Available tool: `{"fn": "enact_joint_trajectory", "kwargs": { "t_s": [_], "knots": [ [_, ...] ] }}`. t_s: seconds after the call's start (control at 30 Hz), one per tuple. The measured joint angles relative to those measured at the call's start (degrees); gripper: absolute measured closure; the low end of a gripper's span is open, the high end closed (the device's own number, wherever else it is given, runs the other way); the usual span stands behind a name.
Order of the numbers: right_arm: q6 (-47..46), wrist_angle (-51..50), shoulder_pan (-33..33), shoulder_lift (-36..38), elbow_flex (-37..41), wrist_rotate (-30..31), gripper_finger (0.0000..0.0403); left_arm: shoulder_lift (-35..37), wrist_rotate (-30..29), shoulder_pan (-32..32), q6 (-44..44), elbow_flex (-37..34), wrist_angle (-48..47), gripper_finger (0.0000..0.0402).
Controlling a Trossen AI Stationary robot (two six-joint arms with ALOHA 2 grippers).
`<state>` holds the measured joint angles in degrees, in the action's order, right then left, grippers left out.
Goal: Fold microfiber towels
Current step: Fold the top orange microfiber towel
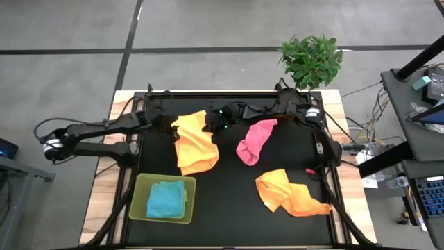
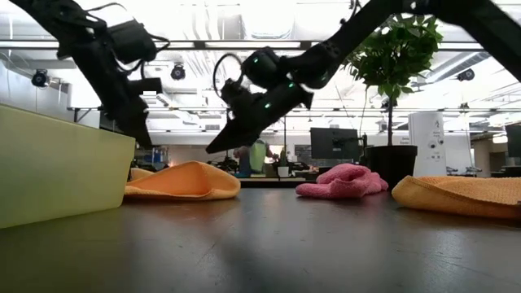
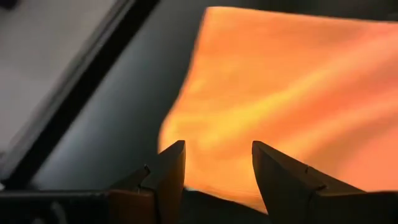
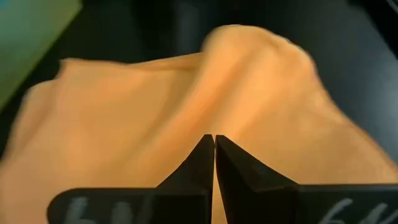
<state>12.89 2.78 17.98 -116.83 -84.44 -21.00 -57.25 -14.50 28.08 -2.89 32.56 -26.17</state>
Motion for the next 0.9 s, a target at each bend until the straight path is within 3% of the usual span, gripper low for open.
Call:
{"fn": "enact_joint_trajectory", "kwargs": {
  "t_s": [0.3,0.53,0.7,0.9],
  "knots": [
    [-5.0,-2.9,3.0,-11.1,-13.4,0.0,0.0394,0.3,1.9,0.8,2.6,-4.3,1.5,0.0231],
    [-6.5,-14.2,5.3,-18.3,-23.4,1.5,0.0394,-4.6,1.9,2.7,2.6,-9.0,14.5,0.0231],
    [-4.9,-20.8,5.7,-20.1,-28.7,3.6,0.0394,-10.0,0.0,4.8,2.1,-9.2,15.6,0.0231],
    [-5.4,-26.6,5.9,-19.1,-29.4,8.5,0.0394,-16.8,-4.7,7.8,0.3,-9.1,21.9,0.0231]
  ]
}}
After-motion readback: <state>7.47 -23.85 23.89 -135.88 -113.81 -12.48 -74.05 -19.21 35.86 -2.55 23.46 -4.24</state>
